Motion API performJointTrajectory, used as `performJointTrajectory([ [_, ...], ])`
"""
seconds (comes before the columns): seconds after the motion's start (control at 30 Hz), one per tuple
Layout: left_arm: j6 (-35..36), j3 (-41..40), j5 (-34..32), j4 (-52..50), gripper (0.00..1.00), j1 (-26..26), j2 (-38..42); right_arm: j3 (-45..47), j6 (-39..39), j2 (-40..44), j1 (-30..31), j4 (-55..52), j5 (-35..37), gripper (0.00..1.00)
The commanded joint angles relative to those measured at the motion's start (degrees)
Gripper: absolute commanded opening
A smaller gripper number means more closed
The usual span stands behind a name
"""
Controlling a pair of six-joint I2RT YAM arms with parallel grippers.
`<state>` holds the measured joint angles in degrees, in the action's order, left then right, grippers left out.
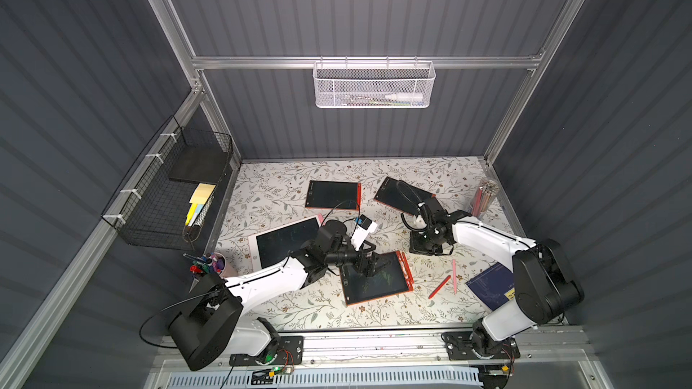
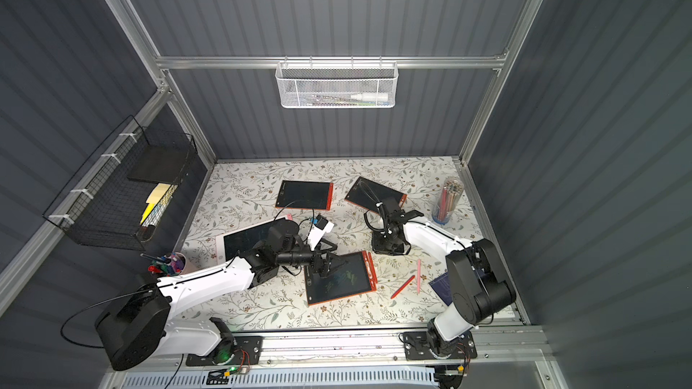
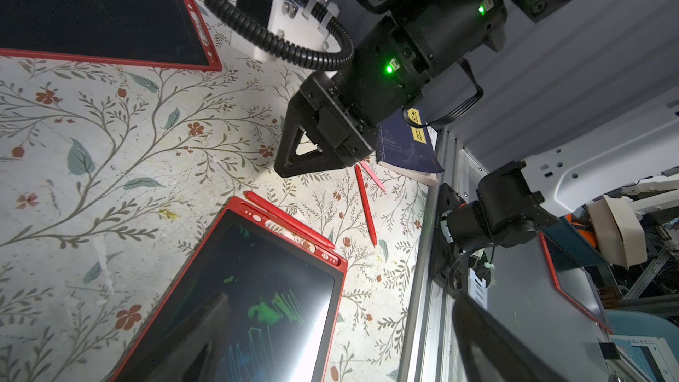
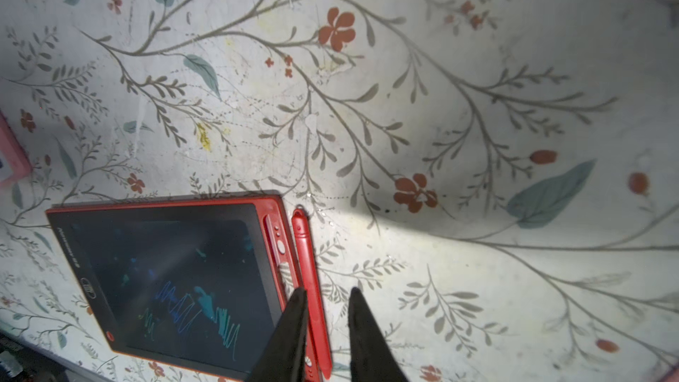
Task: Place the stylus back onto the writing tablet
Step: Pick up the stylus from the center of the board.
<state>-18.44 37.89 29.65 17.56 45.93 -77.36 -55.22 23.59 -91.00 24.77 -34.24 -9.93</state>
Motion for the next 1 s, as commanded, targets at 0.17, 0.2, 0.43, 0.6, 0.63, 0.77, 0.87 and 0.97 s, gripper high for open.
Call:
performJointTrajectory([
  [0.17, 1.3, 1.4, 0.0, -0.5, 0.99, -0.1, 0.7, -2.3, -2.0, -3.4, 3.7, -3.1, 4.4, 0.23],
  [0.2, 1.3, 1.3, 0.0, -0.4, 0.99, -0.1, 0.8, -2.4, -2.0, -3.7, 4.1, -3.1, 4.6, 0.23],
  [0.43, 1.4, 1.3, 0.0, -0.4, 0.99, -0.1, 1.2, -3.6, -1.7, -6.3, 5.9, -2.5, 5.1, 0.24],
  [0.6, 1.5, 1.3, -0.2, -0.6, 0.99, -0.1, 1.2, -4.3, -1.6, -8.0, 6.6, -2.4, 6.0, 0.24],
  [0.63, 1.5, 1.3, -0.2, -0.6, 0.99, -0.1, 1.2, -4.4, -1.7, -8.3, 6.6, -2.5, 6.4, 0.24],
  [0.77, 1.5, 1.4, -0.3, -0.6, 0.99, -0.1, 1.2, -5.1, -1.8, -9.5, 7.0, -2.9, 8.2, 0.24],
  [0.87, 1.5, 1.3, -0.3, -0.7, 0.99, -0.1, 1.1, -5.3, -1.9, -10.4, 7.2, -2.9, 8.6, 0.23],
  [0.97, 1.5, 1.3, -0.4, -0.7, 0.99, -0.1, 1.0, -5.9, -1.9, -11.1, 7.6, -2.8, 8.7, 0.23],
])
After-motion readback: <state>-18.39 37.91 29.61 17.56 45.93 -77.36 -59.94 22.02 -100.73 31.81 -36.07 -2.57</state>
